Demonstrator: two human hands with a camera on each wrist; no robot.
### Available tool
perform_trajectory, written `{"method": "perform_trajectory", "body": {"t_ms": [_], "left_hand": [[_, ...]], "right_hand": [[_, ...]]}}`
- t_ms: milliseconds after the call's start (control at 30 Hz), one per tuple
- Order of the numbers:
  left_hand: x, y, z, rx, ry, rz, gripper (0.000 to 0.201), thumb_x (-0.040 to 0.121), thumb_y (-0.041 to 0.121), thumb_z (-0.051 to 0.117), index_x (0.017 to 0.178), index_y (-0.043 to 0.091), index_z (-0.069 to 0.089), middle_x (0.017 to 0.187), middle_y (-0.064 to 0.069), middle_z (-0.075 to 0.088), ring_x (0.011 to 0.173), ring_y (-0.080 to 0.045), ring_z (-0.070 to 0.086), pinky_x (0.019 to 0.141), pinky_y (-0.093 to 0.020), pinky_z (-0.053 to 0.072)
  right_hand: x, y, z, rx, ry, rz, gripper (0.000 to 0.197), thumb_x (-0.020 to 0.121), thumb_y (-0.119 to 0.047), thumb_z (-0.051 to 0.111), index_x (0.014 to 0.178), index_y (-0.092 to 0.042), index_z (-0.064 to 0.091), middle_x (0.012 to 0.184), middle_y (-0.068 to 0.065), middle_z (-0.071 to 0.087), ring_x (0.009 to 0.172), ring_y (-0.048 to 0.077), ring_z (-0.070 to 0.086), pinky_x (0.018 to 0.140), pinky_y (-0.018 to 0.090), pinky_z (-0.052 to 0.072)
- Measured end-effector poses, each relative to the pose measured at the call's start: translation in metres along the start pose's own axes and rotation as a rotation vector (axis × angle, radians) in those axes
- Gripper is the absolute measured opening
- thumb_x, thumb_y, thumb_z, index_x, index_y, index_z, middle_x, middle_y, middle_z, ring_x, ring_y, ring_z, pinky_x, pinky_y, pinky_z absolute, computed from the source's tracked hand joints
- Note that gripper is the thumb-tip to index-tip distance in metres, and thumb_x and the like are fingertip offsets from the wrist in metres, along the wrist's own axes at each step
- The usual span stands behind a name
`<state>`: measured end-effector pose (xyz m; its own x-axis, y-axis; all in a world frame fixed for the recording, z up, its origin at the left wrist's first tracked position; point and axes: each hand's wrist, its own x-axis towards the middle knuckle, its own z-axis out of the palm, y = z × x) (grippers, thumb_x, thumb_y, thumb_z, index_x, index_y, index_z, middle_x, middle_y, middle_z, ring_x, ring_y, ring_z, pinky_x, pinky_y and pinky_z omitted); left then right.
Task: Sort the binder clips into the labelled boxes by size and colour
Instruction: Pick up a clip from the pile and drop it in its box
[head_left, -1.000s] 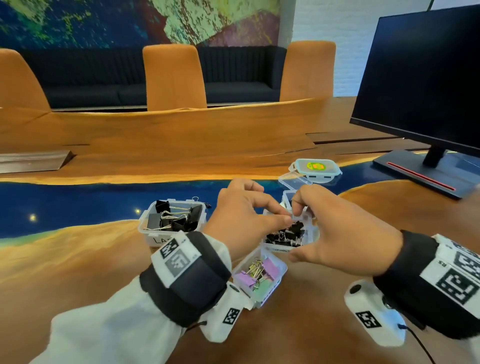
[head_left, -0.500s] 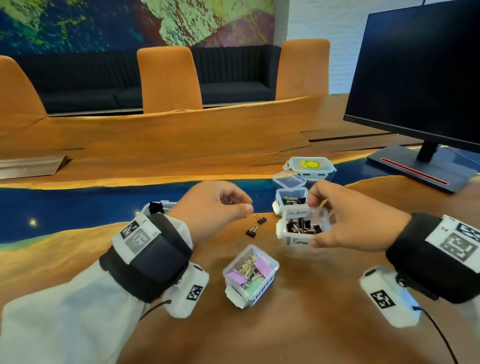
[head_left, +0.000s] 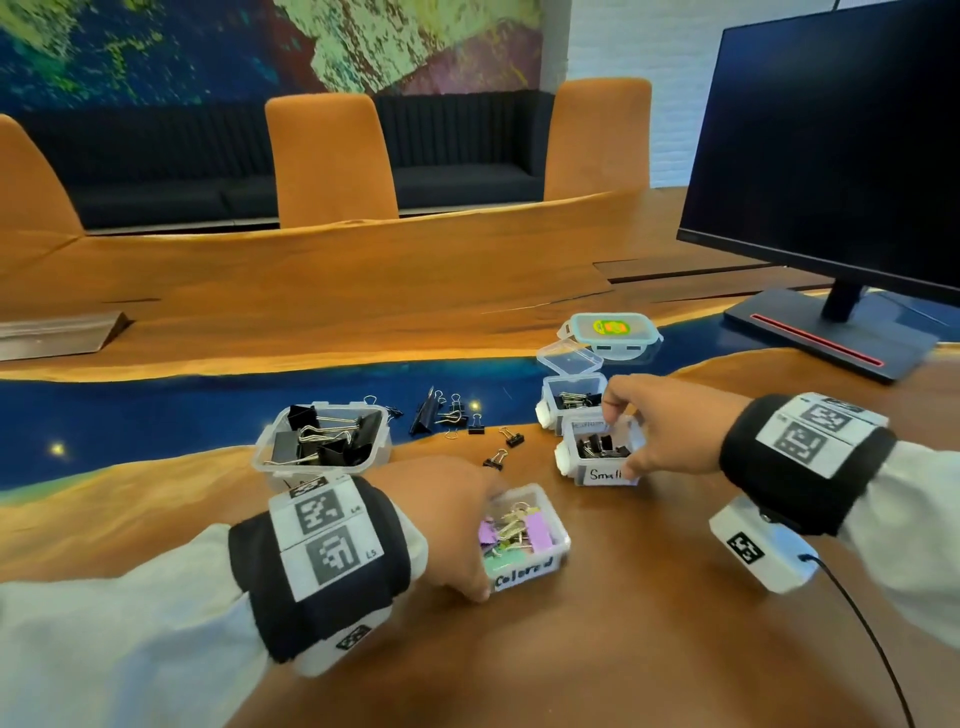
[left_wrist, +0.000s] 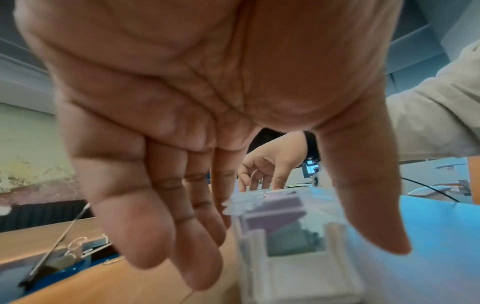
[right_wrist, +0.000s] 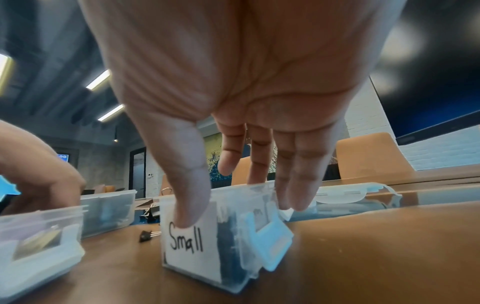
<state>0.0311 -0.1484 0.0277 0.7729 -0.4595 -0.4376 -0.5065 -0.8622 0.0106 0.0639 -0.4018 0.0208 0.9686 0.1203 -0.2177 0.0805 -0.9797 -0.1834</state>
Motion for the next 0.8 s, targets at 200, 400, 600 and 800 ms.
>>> {"method": "perform_trajectory", "body": {"t_ms": [200, 400, 600, 800], "left_hand": [[0.015, 0.022, -0.006, -0.077, 0.008, 0.07, 0.079, 0.078, 0.045, 0.082, 0.145, 0.034, 0.043, 0.129, 0.008, 0.06, 0.106, -0.013, 0.055, 0.07, -0.023, 0.04], [0.038, 0.052, -0.015, -0.047, 0.042, 0.157, 0.082, 0.081, 0.046, 0.079, 0.152, 0.031, 0.039, 0.137, 0.006, 0.059, 0.12, -0.019, 0.057, 0.093, -0.033, 0.049], [0.047, 0.033, -0.023, -0.151, 0.088, 0.126, 0.062, 0.081, 0.03, 0.08, 0.138, 0.035, 0.054, 0.113, 0.008, 0.061, 0.096, -0.016, 0.058, 0.087, -0.032, 0.052], [0.067, -0.024, -0.041, -0.133, 0.189, -0.136, 0.031, 0.089, 0.03, 0.074, 0.118, 0.025, 0.066, 0.111, 0.005, 0.068, 0.098, -0.018, 0.064, 0.078, -0.029, 0.05]], "right_hand": [[0.005, -0.001, -0.003, -0.048, 0.0, 0.004, 0.054, 0.072, -0.038, 0.086, 0.115, -0.036, 0.053, 0.108, -0.012, 0.055, 0.1, 0.014, 0.059, 0.078, 0.029, 0.052], [0.008, 0.001, -0.004, -0.051, -0.007, -0.011, 0.057, 0.073, -0.044, 0.083, 0.122, -0.038, 0.054, 0.123, -0.015, 0.055, 0.108, 0.011, 0.056, 0.084, 0.028, 0.05], [0.002, 0.004, -0.012, -0.017, -0.025, -0.028, 0.048, 0.08, -0.051, 0.076, 0.121, -0.04, 0.056, 0.124, -0.014, 0.057, 0.114, 0.01, 0.056, 0.086, 0.028, 0.046], [-0.004, -0.002, -0.024, 0.16, 0.042, -0.097, 0.041, 0.081, -0.049, 0.075, 0.118, -0.04, 0.059, 0.117, -0.022, 0.057, 0.111, 0.003, 0.058, 0.097, 0.034, 0.051]]}}
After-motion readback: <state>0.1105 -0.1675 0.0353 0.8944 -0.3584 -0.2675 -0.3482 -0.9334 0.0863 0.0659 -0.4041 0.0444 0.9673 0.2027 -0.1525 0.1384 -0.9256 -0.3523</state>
